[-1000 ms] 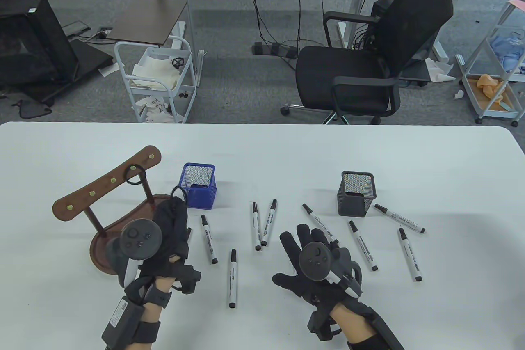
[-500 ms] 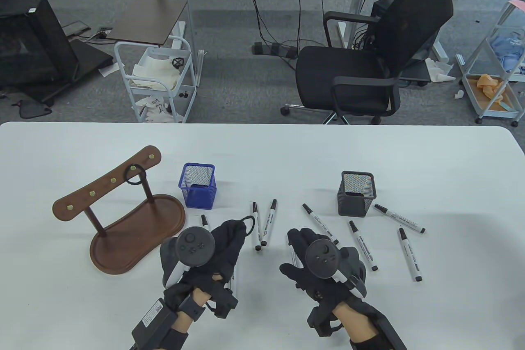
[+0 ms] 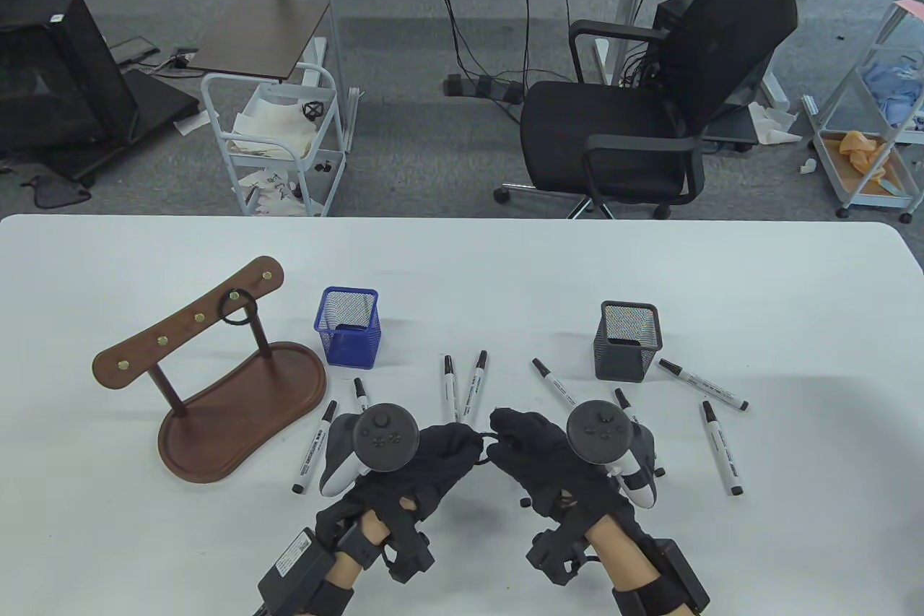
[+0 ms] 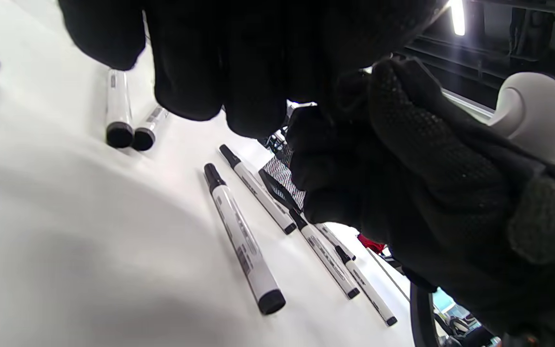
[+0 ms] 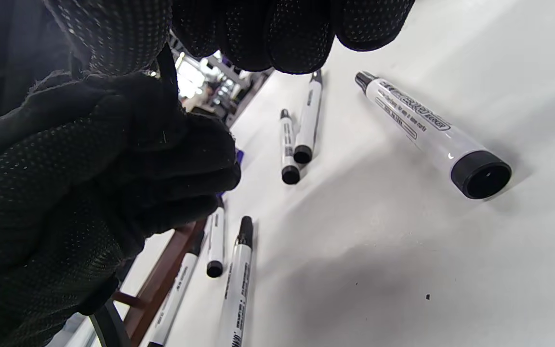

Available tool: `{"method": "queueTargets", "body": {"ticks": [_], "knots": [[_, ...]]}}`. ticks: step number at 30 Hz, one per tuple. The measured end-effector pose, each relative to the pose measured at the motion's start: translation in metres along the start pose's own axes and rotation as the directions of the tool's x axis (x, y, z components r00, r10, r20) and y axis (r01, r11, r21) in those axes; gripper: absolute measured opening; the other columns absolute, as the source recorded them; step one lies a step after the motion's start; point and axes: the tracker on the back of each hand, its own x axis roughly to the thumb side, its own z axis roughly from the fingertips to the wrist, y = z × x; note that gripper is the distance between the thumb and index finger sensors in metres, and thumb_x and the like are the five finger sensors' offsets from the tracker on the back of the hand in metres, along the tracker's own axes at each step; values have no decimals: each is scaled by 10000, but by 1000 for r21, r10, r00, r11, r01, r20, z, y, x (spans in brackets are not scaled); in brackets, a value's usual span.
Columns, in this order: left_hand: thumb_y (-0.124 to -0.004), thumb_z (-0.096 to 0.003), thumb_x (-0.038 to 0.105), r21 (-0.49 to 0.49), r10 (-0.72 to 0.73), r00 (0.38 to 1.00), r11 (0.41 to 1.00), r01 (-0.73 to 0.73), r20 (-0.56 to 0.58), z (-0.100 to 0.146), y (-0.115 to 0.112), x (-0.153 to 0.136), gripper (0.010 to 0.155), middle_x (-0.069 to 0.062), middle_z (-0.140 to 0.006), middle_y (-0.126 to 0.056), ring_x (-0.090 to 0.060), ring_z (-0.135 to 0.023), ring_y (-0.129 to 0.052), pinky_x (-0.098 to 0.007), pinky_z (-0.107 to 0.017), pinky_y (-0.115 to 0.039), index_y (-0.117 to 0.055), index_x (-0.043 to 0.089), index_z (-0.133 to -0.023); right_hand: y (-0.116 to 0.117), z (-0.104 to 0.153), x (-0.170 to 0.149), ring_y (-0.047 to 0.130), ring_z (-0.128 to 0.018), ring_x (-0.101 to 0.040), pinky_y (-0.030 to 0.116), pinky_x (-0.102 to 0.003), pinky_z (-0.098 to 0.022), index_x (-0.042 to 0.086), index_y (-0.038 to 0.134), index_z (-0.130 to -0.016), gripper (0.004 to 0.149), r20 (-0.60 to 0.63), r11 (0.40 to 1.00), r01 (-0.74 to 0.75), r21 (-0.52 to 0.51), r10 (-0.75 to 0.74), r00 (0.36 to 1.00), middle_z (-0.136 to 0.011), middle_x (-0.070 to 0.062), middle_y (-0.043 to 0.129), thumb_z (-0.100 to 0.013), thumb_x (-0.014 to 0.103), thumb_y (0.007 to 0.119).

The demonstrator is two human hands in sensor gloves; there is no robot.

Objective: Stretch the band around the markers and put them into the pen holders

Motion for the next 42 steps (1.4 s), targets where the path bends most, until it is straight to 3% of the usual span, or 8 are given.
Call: {"method": "queueTargets", "body": {"ticks": [4,12,17,21,24,33,39,42], "knots": [[-720,-610,379,5,36,999,999,-36,6,2,2,-2,393,-148,-967,-926,-433,-939,-858,-672,-704,-641,-795,162,-928,2,-2,-1,784,-859,-240,661,-475,-709,303,692,-941,442,3,999,42,8,-42,999,-980,41,769,-518,421,741],[-701,-619,384,51,247,969,967,-248,26,8,4,-10,388,-118,-1006,-888,-413,-973,-830,-663,-718,-634,-756,182,-946,2,-1,1,806,-832,-252,677,-485,-686,286,730,-873,369,-7,997,78,1,-78,997,-930,30,810,-536,436,743],[-684,-629,381,97,427,902,897,-431,59,12,8,-14,382,-96,-1042,-851,-395,-1013,-790,-662,-743,-607,-724,201,-964,5,-3,8,817,-817,-251,688,-483,-672,284,732,-861,353,-33,993,114,-7,-114,993,-917,29,817,-541,432,746],[-645,-642,372,46,631,772,772,-634,73,12,10,-19,396,-94,-1076,-797,-424,-1078,-642,-696,-765,-498,-673,191,-994,6,-9,12,820,-813,-250,691,-484,-667,286,740,-857,348,-61,990,133,-41,-136,989,-915,25,819,-539,427,753],[-628,-650,372,17,703,706,707,-707,90,12,11,-22,407,-99,-1085,-774,-417,-1093,-591,-709,-775,-439,-647,183,-1010,7,-16,15,813,-821,-249,685,-485,-673,292,736,-861,349,-84,989,146,-31,-148,985,-925,26,809,-538,424,758],[-643,-648,383,41,670,734,735,-677,114,22,21,-27,433,-111,-985,-877,-352,-1077,-624,-702,-778,-422,-686,133,-998,15,-42,27,796,-847,-261,670,-493,-692,368,757,-848,328,-110,986,166,-9,-166,980,-952,22,796,-527,427,785],[-646,-640,411,-15,558,820,827,-561,126,20,22,-30,436,-96,-890,-979,-310,-1026,-695,-648,-792,-475,-788,117,-929,11,-58,39,793,-856,-255,652,-529,-713,326,759,-856,337,-111,985,173,-11,-174,979,-964,31,781,-529,399,794],[-623,-643,410,-40,582,802,812,-583,135,19,21,-31,441,-101,-899,-983,-330,-984,-751,-669,-784,-475,-804,121,-922,6,-60,49,784,-866,-253,637,-540,-724,340,750,-864,342,-63,979,202,-14,-203,977,-979,35,767,-529,392,789]]}}
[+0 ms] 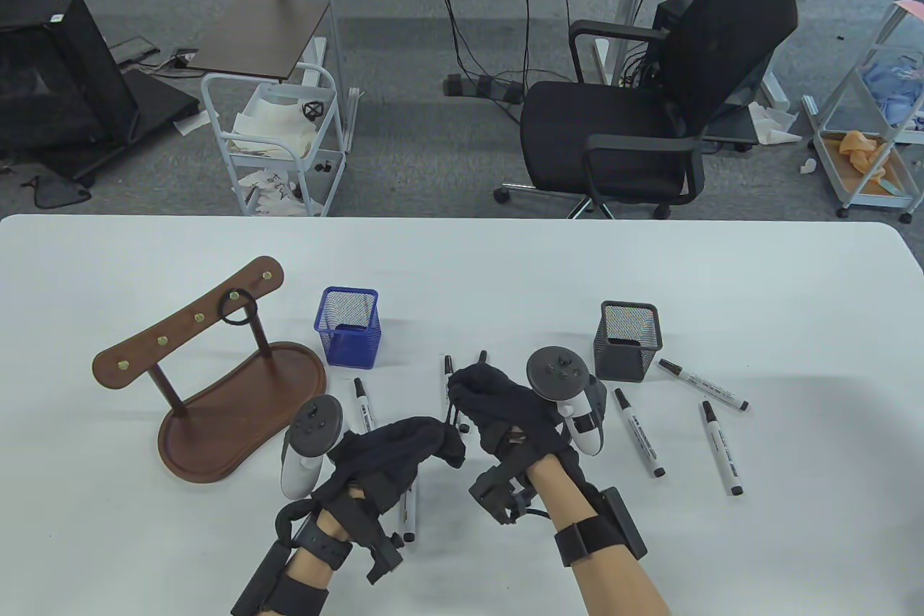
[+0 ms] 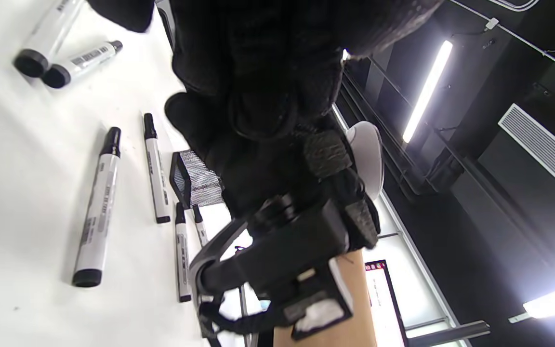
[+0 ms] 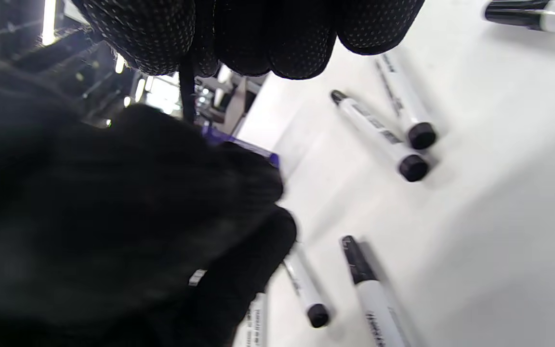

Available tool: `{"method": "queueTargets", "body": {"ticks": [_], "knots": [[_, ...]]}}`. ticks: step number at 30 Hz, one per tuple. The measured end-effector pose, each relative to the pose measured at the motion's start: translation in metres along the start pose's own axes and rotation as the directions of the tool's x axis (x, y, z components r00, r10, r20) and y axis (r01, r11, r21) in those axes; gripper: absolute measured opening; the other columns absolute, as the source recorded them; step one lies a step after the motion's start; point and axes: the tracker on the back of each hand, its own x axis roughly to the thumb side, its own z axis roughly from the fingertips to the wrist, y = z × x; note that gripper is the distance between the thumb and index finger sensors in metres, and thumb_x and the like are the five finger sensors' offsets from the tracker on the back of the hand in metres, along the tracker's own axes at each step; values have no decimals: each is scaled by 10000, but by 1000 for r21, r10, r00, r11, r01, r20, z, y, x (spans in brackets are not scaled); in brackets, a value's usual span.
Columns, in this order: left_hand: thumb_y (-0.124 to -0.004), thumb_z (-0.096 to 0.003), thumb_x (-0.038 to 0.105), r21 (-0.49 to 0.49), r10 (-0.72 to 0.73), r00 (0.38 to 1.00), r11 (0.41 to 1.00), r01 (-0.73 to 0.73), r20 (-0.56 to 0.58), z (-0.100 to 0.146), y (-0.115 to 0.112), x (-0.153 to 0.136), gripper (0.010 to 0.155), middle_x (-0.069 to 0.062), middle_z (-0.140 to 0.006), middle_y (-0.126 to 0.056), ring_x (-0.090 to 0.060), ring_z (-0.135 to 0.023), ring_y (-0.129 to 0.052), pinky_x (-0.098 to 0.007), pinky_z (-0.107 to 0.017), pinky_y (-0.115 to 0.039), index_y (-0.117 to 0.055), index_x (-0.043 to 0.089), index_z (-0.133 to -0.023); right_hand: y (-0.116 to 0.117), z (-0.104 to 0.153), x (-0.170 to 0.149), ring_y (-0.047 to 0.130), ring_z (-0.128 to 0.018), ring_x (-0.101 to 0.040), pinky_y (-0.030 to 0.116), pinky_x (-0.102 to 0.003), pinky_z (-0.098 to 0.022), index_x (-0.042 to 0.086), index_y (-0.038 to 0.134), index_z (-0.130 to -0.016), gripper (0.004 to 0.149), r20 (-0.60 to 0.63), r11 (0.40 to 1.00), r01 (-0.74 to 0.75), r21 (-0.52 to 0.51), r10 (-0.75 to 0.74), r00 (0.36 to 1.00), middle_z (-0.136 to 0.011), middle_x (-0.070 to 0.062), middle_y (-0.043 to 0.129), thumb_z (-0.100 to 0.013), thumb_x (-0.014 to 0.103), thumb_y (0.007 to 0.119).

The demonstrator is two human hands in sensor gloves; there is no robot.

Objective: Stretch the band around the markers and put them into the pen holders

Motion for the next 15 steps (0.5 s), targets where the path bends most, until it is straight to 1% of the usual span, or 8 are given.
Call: {"method": "queueTargets", "body": {"ticks": [1,3,6,7,10,13,15], "knots": [[-621,-643,406,-7,26,1000,1000,-26,-1,-1,0,0,439,-108,-891,-989,-335,-971,-766,-680,-778,-477,-815,119,-913,0,1,6,777,-874,-254,629,-548,-730,359,748,-865,339,26,1000,17,11,-17,1000,-987,36,759,-530,386,790],[-614,-643,402,-30,20,1000,999,-20,15,-1,0,1,435,-113,-868,-1001,-345,-948,-787,-694,-773,-477,-837,123,-890,0,5,16,759,-894,-258,624,-568,-735,395,778,-838,321,95,999,34,42,-38,995,-1001,35,752,-520,376,811],[-626,-636,410,-16,-92,996,996,92,0,-1,3,4,428,-99,-858,-1018,-342,-925,-819,-693,-764,-505,-864,144,-873,1,15,29,767,-893,-266,639,-579,-728,398,810,-816,315,162,999,12,47,-19,987,-993,35,770,-504,359,832],[-628,-636,413,-13,-106,994,994,106,-6,0,4,4,428,-93,-869,-1017,-342,-925,-822,-695,-761,-508,-866,149,-875,2,19,33,767,-893,-271,641,-586,-723,398,814,-814,318,186,999,-2,51,-7,983,-993,31,772,-500,354,836],[-647,-629,416,-12,-120,992,993,119,-42,-1,6,3,428,-94,-894,-1013,-351,-914,-834,-685,-748,-537,-880,155,-875,3,29,40,747,-911,-287,620,-602,-732,403,825,-803,319,257,995,-84,61,65,964,-1012,34,757,-490,341,842],[-664,-621,426,4,-173,981,985,174,-86,-2,9,2,425,-83,-893,-1013,-356,-899,-854,-671,-733,-572,-903,162,-854,6,38,45,730,-922,-295,593,-618,-741,403,847,-786,319,300,982,-177,63,151,942,-1026,36,747,-476,327,858],[-715,-598,449,26,-232,964,971,237,-129,-3,10,2,407,-72,-855,-1034,-348,-856,-897,-649,-711,-620,-934,175,-804,9,44,47,723,-929,-299,585,-626,-743,405,853,-782,317,327,968,-249,37,224,918,-1034,39,742,-473,332,859]]}}
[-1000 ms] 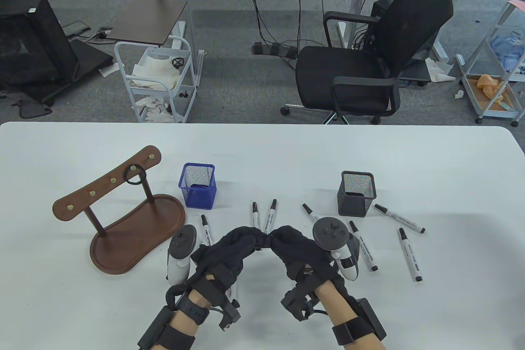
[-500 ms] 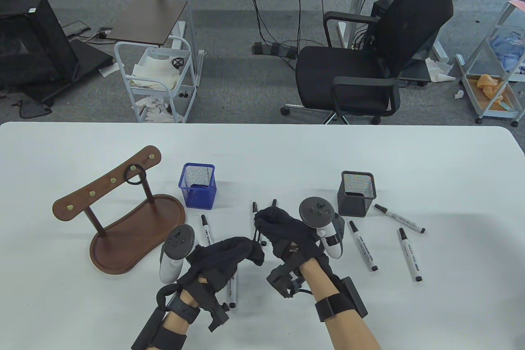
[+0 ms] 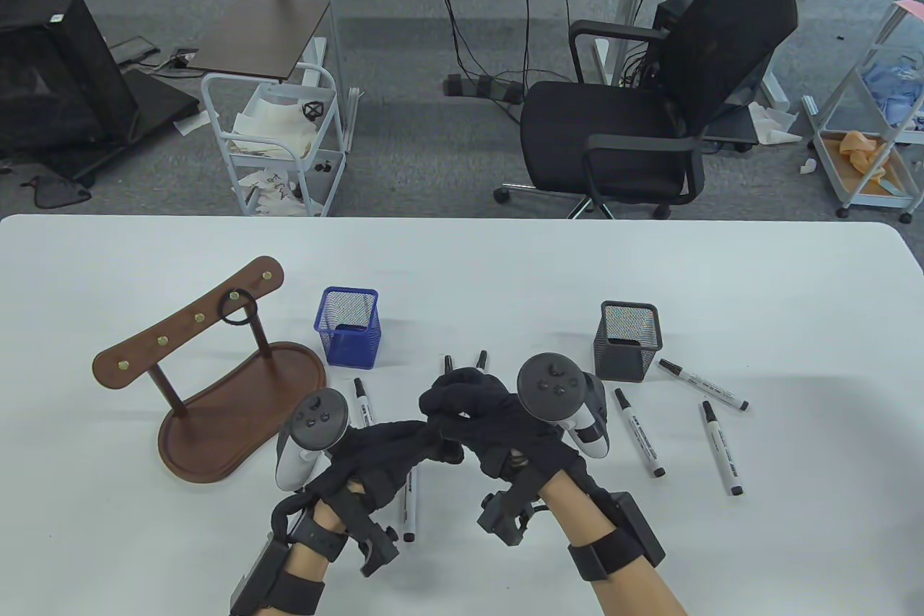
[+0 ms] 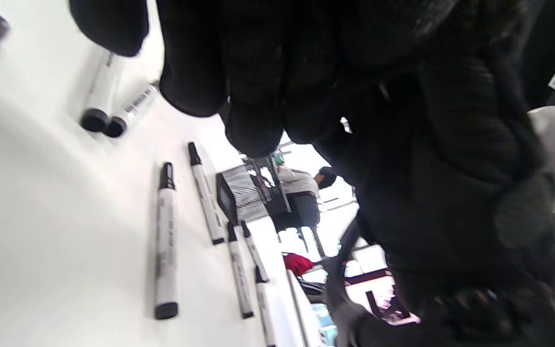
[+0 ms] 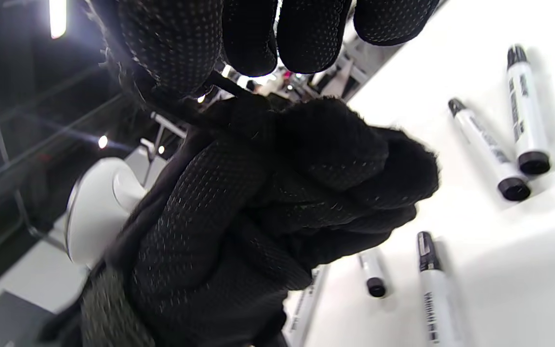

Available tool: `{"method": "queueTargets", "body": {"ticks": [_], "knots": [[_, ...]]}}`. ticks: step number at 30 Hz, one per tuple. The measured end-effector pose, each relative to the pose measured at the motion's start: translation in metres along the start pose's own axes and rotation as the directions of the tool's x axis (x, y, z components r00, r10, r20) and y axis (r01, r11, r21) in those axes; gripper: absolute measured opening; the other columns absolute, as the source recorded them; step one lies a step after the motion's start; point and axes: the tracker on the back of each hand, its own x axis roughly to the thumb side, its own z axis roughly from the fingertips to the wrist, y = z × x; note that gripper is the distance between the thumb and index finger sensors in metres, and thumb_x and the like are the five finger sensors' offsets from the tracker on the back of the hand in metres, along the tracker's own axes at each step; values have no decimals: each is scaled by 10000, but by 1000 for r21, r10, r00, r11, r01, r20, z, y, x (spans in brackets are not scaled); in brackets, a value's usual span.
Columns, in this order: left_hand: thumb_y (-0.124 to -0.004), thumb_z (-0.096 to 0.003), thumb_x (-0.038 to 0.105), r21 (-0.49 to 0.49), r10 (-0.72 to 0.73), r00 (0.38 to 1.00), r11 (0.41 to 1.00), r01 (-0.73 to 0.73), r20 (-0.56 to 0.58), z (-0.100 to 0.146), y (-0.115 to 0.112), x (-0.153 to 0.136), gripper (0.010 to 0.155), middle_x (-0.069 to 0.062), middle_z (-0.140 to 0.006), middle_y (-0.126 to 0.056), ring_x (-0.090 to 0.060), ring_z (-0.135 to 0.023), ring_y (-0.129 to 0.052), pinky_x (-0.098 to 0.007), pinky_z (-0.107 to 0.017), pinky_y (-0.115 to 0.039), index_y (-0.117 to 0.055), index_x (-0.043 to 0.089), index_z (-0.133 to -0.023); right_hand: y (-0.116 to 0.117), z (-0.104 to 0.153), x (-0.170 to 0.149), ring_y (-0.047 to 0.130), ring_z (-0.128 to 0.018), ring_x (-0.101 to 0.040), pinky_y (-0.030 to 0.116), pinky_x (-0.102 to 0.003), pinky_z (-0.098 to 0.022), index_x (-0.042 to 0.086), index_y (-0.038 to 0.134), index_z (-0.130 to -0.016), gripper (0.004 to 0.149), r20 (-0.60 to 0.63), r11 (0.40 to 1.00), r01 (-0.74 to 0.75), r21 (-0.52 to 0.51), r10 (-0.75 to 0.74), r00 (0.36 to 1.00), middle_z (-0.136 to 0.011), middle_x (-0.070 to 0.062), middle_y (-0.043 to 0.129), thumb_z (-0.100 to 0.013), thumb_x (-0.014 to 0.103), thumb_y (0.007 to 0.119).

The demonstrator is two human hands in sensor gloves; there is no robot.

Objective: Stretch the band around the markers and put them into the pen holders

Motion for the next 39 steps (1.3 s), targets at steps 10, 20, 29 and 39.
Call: {"method": "queueTargets", "body": {"ticks": [10,20,29,39], "knots": [[-881,-528,506,-41,-156,986,987,154,-60,-3,-8,1,375,55,-893,-1008,-362,-901,-863,-658,-715,-618,-874,274,-823,8,-7,12,714,-935,-310,562,-637,-751,387,865,-784,325,-4,981,-196,9,196,981,-1036,26,744,-467,321,879],[-928,-501,463,-52,-106,994,993,106,10,-1,-5,4,706,-65,-1052,-841,-398,-1018,-718,-684,-754,-546,-616,160,-1056,-2,-29,-7,637,-991,-328,464,-632,-786,414,856,-791,349,-69,978,-201,56,205,976,-1076,29,713,-451,340,889],[-953,-474,471,-62,-85,996,994,86,12,-2,-2,-2,783,-103,-1076,-807,-425,-1024,-693,-683,-747,-555,-590,131,-1080,0,-28,-16,587,-1025,-352,441,-631,-788,441,806,-852,375,-84,977,-186,109,195,977,-1126,11,665,-499,329,869],[-955,-468,475,-69,-107,994,992,106,-5,-2,-3,-5,794,-110,-1073,-807,-439,-1032,-686,-683,-745,-561,-589,121,-1078,-13,-17,-24,679,-1011,-342,535,-624,-768,363,705,-986,562,-115,981,-183,69,190,975,-1140,-17,699,-466,362,917]]}}
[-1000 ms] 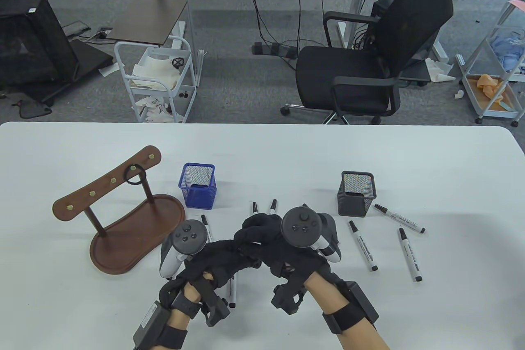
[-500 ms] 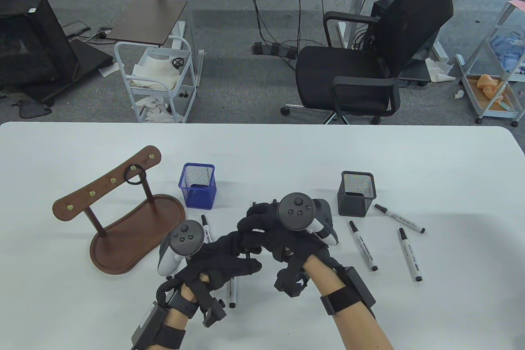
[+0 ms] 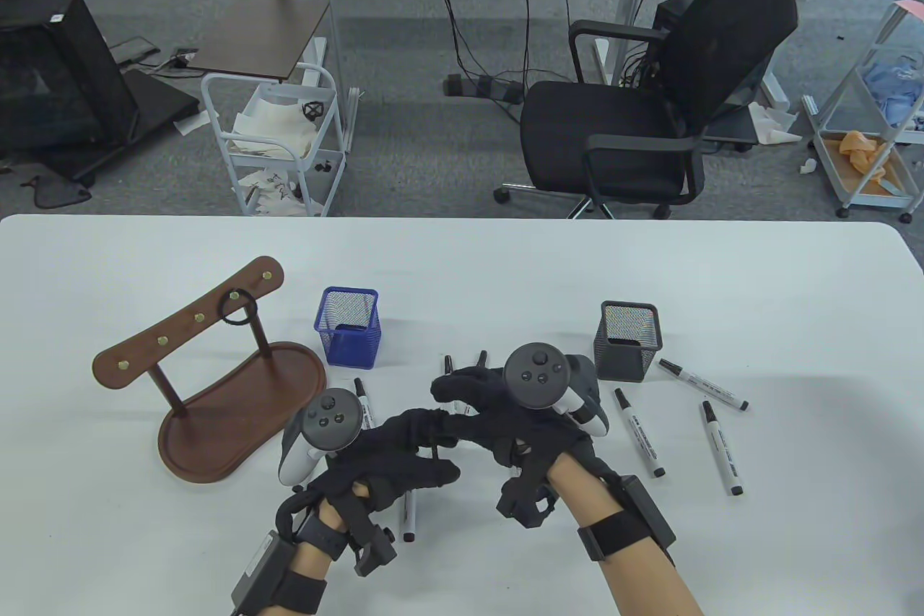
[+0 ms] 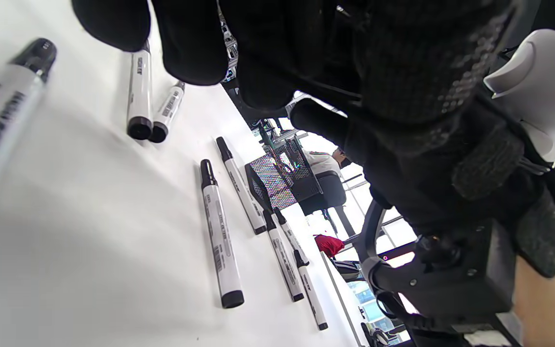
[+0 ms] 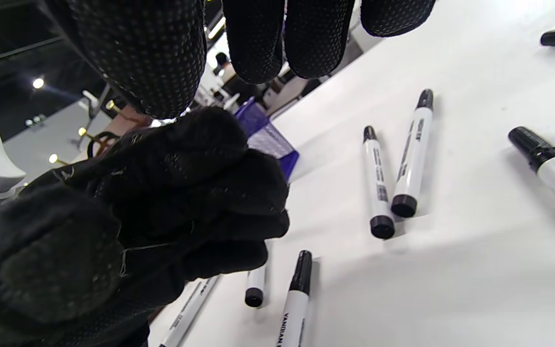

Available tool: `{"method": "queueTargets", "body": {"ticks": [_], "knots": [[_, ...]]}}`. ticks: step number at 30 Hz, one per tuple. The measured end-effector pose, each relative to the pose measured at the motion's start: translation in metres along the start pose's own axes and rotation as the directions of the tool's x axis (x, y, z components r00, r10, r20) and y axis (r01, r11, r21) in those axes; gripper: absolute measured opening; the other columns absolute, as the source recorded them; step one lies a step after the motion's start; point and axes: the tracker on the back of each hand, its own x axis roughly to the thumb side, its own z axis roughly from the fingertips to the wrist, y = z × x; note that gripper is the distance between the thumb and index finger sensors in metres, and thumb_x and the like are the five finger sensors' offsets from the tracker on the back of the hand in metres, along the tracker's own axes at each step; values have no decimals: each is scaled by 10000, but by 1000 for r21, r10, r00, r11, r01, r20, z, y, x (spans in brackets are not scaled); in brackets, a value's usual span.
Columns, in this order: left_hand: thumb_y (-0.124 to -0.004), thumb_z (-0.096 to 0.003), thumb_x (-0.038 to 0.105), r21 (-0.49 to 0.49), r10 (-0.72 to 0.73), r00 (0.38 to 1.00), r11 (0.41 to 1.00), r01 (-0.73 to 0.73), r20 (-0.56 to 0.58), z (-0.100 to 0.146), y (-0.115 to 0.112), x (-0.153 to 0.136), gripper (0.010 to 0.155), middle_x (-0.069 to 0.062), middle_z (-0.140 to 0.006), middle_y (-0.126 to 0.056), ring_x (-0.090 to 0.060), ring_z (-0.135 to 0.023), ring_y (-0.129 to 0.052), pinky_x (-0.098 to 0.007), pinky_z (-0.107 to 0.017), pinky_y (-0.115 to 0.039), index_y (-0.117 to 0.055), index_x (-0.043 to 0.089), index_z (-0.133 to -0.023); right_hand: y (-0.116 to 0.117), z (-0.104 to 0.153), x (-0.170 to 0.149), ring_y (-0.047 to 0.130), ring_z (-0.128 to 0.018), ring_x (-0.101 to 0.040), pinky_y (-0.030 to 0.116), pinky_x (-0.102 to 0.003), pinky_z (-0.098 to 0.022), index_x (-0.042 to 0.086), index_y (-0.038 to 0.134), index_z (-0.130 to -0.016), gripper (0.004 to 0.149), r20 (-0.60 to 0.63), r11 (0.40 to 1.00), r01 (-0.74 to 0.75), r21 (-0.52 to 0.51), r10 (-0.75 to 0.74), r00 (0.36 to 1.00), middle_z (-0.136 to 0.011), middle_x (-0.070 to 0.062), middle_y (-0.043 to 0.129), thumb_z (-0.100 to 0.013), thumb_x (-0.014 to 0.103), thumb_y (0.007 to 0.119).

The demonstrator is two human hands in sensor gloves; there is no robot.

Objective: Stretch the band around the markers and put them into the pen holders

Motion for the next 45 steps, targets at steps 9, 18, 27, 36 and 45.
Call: {"method": "queueTargets", "body": {"ticks": [9,18,27,36,45], "knots": [[-952,-472,475,-6,-11,1000,1000,11,-2,1,1,0,783,-107,-1068,-813,-443,-1037,-680,-685,-745,-559,-597,123,-1074,-22,23,-20,652,-1037,-359,525,-631,-768,285,697,-1008,624,-65,990,-137,-24,135,989,-1161,-43,678,-440,372,941],[-951,-474,474,-16,-7,1000,1000,7,-3,2,2,-1,772,-110,-1063,-821,-452,-1035,-687,-690,-743,-557,-608,122,-1070,-58,58,-60,650,-1045,-364,514,-632,-768,253,713,-1006,639,-186,968,-246,-43,234,954,-1161,-50,685,-425,370,952],[-950,-477,471,-21,-9,1000,1000,9,-5,2,3,-1,767,-110,-1063,-823,-454,-1037,-687,-692,-743,-556,-612,121,-1070,-109,89,-108,656,-1042,-373,511,-635,-766,240,735,-992,625,-356,943,-318,-99,264,896,-1150,-47,706,-421,362,958],[-947,-481,468,-23,-8,1000,1000,8,-8,2,3,-1,754,-106,-1059,-829,-459,-1039,-684,-694,-744,-552,-619,123,-1065,-156,96,-143,667,-1038,-365,516,-631,-767,237,762,-973,600,-517,917,-379,-122,267,813,-1136,-37,728,-419,347,963],[-947,-481,465,-27,-16,1000,1000,16,-16,3,3,-3,748,-105,-1057,-832,-461,-1040,-681,-696,-743,-551,-623,125,-1064,-161,68,-191,650,-1040,-352,505,-624,-774,250,764,-967,579,-651,910,-410,-62,275,707,-1133,-23,721,-427,328,958]]}}
